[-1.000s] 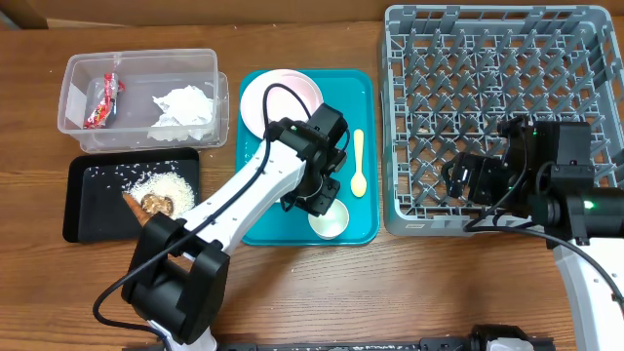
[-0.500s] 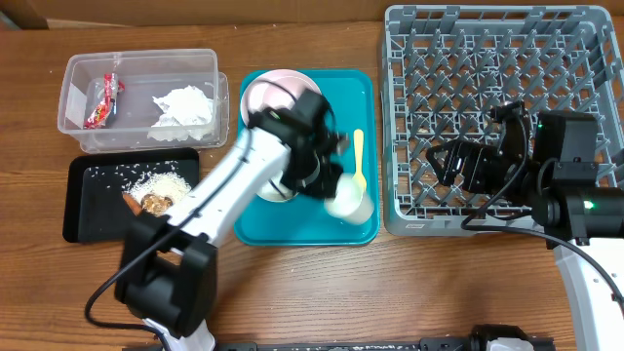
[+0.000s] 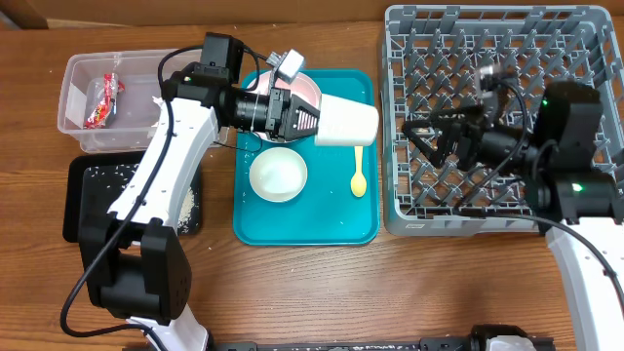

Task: Sort waste into correct bins and load items into the dishwasher
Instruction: 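Grasp the white cup with right gripper from the left gripper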

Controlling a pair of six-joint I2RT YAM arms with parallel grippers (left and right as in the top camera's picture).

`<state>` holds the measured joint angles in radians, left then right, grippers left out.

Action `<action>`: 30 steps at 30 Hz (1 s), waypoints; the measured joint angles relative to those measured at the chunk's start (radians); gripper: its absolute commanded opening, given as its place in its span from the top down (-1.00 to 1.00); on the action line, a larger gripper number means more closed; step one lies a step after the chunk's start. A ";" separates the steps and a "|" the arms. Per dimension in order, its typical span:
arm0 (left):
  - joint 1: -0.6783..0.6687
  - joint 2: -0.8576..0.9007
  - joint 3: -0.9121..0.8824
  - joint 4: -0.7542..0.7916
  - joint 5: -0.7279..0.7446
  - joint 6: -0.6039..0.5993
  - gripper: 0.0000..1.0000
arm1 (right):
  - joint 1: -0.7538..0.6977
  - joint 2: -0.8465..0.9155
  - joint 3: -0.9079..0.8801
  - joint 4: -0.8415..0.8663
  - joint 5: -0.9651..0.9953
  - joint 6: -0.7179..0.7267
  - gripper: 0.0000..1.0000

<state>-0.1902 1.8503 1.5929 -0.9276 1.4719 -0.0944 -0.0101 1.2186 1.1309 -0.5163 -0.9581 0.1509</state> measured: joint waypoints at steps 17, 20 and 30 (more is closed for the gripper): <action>-0.006 0.000 0.000 -0.003 0.092 -0.049 0.91 | 0.245 0.091 0.000 0.251 -0.092 0.058 -0.38; -0.011 0.000 0.000 -0.002 0.092 -0.057 0.91 | 0.276 0.127 -0.002 0.285 -0.091 0.064 -0.37; -0.010 0.000 0.014 0.000 0.092 -0.060 0.92 | 0.283 0.135 -0.021 0.438 -0.101 0.137 -0.83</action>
<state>-0.1997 1.8503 1.6073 -0.9272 1.5639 -0.1547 0.2726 1.3533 1.1103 -0.0788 -1.0588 0.2882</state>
